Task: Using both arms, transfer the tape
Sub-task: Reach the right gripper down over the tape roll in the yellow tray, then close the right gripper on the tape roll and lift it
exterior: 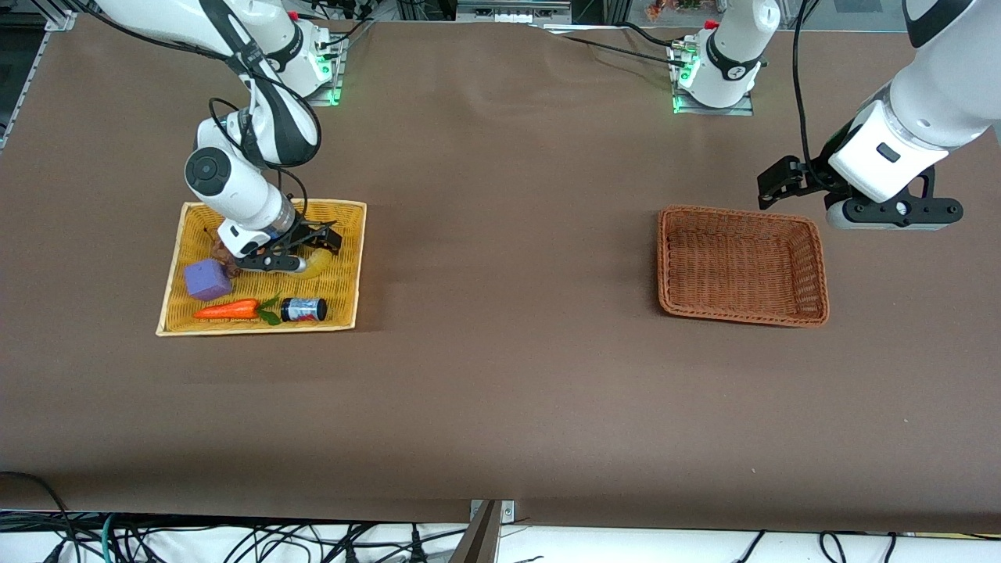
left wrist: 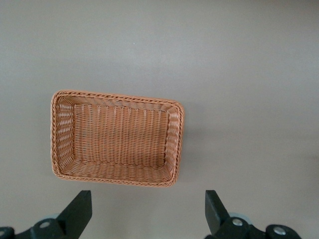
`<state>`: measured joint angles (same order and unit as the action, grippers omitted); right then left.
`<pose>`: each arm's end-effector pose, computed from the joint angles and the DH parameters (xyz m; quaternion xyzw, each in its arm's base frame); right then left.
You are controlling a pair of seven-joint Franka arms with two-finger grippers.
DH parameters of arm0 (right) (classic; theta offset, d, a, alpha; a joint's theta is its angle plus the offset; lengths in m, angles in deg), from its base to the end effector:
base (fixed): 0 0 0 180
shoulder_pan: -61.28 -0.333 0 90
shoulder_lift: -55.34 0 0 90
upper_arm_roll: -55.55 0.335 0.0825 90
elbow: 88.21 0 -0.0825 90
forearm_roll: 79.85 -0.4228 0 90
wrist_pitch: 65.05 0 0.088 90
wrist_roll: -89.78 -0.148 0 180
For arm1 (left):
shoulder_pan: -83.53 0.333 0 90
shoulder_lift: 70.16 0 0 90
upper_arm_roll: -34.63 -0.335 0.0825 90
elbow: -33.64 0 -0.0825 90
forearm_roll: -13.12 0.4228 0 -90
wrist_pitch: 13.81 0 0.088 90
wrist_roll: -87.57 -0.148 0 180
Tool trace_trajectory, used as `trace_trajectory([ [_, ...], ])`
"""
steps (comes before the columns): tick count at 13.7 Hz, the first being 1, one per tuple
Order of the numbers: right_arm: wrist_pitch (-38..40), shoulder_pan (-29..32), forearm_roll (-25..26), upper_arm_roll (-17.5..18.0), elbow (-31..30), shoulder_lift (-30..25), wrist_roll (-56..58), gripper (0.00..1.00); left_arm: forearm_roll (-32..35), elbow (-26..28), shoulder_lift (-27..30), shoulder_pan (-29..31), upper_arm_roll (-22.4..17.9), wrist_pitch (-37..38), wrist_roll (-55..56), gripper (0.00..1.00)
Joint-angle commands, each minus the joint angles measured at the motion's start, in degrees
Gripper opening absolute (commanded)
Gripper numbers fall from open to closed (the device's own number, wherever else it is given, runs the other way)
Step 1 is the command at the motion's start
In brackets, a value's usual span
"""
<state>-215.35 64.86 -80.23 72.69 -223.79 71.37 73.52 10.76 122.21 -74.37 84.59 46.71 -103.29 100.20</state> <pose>0.5154 0.1331 0.1564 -0.9986 0.0317 0.0161 0.0396 0.6004 -0.1191 0.5713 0.9991 0.0145 -0.0332 0.0219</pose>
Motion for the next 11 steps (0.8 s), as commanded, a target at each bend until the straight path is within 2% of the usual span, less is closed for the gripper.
trace_trajectory([
  [1, -1.7, -0.2, -0.1, 0.1, -0.5, 0.5, -1.0, 0.92, 1.5, 0.0, 0.7, -0.1, 0.0, 0.6, -0.3, 1.00],
  [2, -1.5, -0.2, -0.1, 0.1, -0.5, 0.4, -1.0, 0.50, 1.5, 0.0, 0.6, -0.1, 0.0, 0.6, -0.3, 1.00],
  [3, -1.2, -0.2, -0.1, 0.1, -0.4, 0.3, -0.9, 0.17, 1.5, 0.0, 0.7, -0.1, 0.0, 0.6, -0.3, 1.00],
  [4, -1.1, -0.2, -0.1, 0.1, -0.4, 0.3, -0.7, 0.06, 1.5, 0.0, 0.7, -0.1, 0.0, 0.6, -0.2, 1.00],
  [5, -1.0, -0.2, 0.0, 0.1, -0.3, 0.3, -0.4, 0.00, 1.5, 0.0, 0.7, -0.1, 0.0, 0.6, -0.3, 1.00],
  [8, 0.4, -0.2, 0.1, 0.1, 0.5, -0.2, 0.3, 0.00, 1.5, 0.0, 0.7, -0.1, 0.0, 0.6, -0.2, 1.00],
  [11, 7.8, -0.2, 0.5, 0.1, 4.3, -3.4, 1.3, 0.00, 1.5, 0.0, 0.7, -0.1, 0.0, 0.6, -0.2, 1.00],
])
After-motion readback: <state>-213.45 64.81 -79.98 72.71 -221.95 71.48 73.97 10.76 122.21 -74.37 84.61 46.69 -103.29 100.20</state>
